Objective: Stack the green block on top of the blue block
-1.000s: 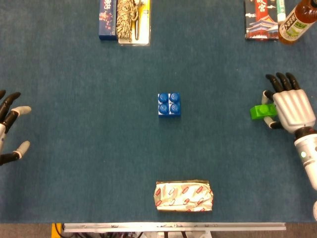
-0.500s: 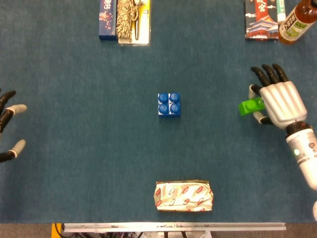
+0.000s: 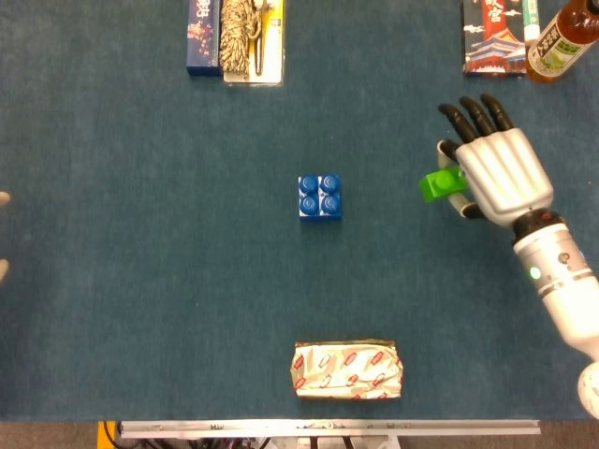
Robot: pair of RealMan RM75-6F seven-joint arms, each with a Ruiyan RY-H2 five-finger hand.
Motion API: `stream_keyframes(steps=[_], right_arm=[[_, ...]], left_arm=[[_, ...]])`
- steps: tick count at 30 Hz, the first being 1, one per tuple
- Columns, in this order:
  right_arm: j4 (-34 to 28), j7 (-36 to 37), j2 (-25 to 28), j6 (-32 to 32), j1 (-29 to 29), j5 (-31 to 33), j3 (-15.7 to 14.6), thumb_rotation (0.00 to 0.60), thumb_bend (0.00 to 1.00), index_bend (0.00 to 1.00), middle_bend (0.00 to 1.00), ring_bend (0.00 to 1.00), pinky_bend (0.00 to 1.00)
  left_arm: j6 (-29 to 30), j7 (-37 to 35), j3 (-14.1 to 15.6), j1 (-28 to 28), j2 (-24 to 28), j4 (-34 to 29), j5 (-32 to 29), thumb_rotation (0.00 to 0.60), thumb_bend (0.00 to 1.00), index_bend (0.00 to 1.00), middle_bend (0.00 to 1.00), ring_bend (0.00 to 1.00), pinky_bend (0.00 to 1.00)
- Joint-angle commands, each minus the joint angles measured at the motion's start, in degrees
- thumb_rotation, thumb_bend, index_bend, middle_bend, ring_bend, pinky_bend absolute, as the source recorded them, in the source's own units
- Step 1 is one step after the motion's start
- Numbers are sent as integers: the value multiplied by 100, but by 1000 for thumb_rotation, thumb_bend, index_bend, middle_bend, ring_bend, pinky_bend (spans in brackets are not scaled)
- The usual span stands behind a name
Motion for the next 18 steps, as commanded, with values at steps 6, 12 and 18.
stream_keyframes(steps=[6, 12, 18], right_arm=[[-7, -373, -302, 174, 363, 344, 35, 600, 287, 565, 124, 0, 37], [122, -602, -581, 226, 675, 592, 73, 600, 288, 565, 124, 0, 37], [287, -741, -821, 227, 958, 869, 102, 600, 289, 565, 125, 0, 37]], left_arm=[[-194, -242, -106, -90, 61, 320, -244, 600, 228, 243, 107, 0, 87], [-385, -337, -180, -147, 22, 523, -482, 600, 228, 244, 106, 0, 87], [-468, -435, -219, -147, -1, 694, -632, 600, 228, 243, 106, 0, 87]])
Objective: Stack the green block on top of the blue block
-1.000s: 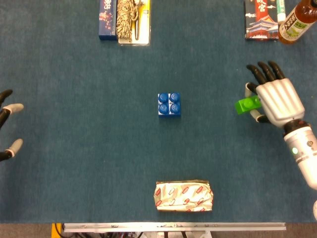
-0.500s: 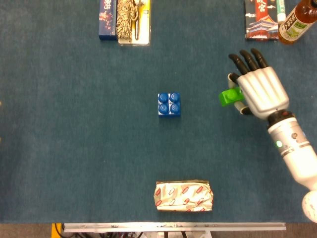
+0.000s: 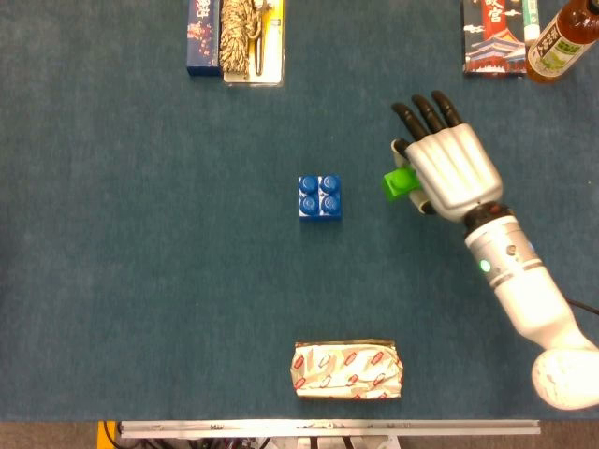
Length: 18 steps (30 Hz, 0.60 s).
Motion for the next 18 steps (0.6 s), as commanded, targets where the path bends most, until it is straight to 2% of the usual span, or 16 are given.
stream_keyframes(steps=[1, 10, 18], right_arm=[[105, -80, -134, 12, 141, 141, 29, 600, 289, 565, 125, 0, 37], [345, -145, -543, 162, 469, 455, 130, 600, 289, 576, 135, 0, 37], [422, -423, -899, 396, 780, 992, 255, 600, 290, 577, 137, 0, 37]], left_arm=[[-23, -42, -9, 7, -5, 64, -39, 600, 228, 243, 106, 0, 87], [-84, -167, -41, 30, -19, 249, -172, 600, 228, 243, 106, 0, 87], [-142, -262, -43, 41, -40, 378, -222, 600, 228, 244, 106, 0, 87]])
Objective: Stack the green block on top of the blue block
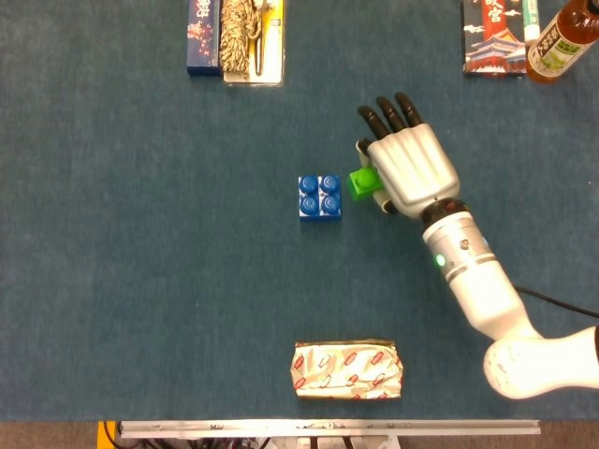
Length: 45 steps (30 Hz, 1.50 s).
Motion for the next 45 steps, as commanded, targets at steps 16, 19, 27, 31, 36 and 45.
stream_keyframes(steps=[16, 19, 27, 31, 36, 45], right_arm=[[250, -844, -778, 705, 869, 1307, 565, 600, 289, 578, 138, 0, 37], [343, -886, -877, 800, 972, 1449, 652, 600, 290, 578, 140, 0, 37], [621, -866, -1151, 933, 1163, 1704, 803, 600, 298, 578, 147, 0, 37], [739, -928, -1271, 977, 1262, 1843, 848, 600, 301, 578, 148, 0, 37], [935, -945, -1419, 1007, 1363, 1935, 899, 600, 301, 578, 148, 0, 37], [1110, -914, -1544, 1045, 1459, 1966, 992, 600, 301, 578, 148, 0, 37]], left_arm=[[-8, -159, 12, 55, 14, 122, -7, 600, 228, 244, 107, 0, 87], [-11, -179, 16, 60, 18, 137, -2, 600, 228, 244, 107, 0, 87], [-24, -208, 25, 75, 16, 163, 2, 600, 227, 244, 108, 0, 87], [-29, -223, 26, 78, 13, 172, 6, 600, 228, 244, 108, 0, 86], [-26, -251, 36, 92, 10, 188, 16, 600, 228, 243, 108, 0, 87], [-38, -316, 49, 111, 5, 233, 19, 600, 228, 244, 109, 0, 87]])
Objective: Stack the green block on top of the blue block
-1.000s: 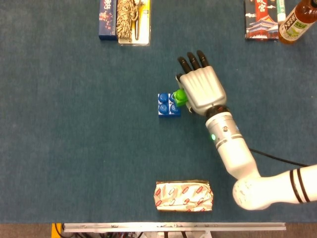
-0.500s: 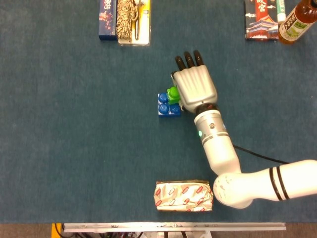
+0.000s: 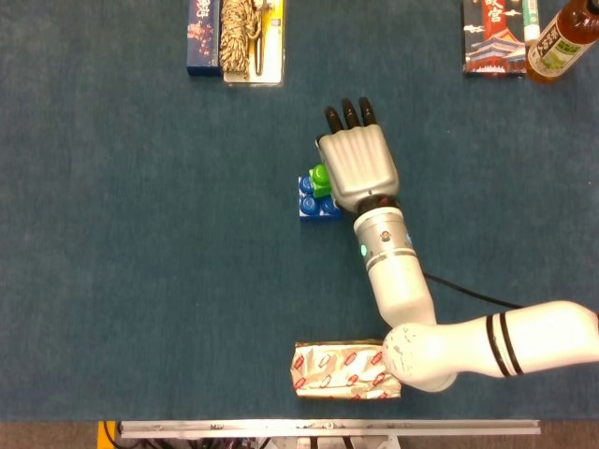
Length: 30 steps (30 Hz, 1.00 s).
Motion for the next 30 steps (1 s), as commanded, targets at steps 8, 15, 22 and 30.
stream_keyframes(steps=[8, 15, 22, 30], right_arm=[[220, 22, -115, -21, 70, 44, 37, 600, 302, 577, 147, 0, 37], [325, 30, -191, -50, 90, 33, 5, 600, 301, 578, 148, 0, 37], [419, 22, -244, -79, 104, 47, 8, 600, 302, 578, 147, 0, 37], [492, 15, -304, -94, 110, 43, 4, 600, 302, 578, 148, 0, 37]], left_arm=[[9, -34, 16, 18, -13, 30, 29, 600, 228, 244, 112, 0, 87], [5, -60, 25, 34, -20, 52, 28, 600, 228, 244, 113, 0, 87], [-1, -72, 36, 51, -26, 75, 24, 600, 228, 243, 113, 0, 87], [-7, -83, 57, 72, -33, 110, 33, 600, 228, 243, 113, 0, 87]])
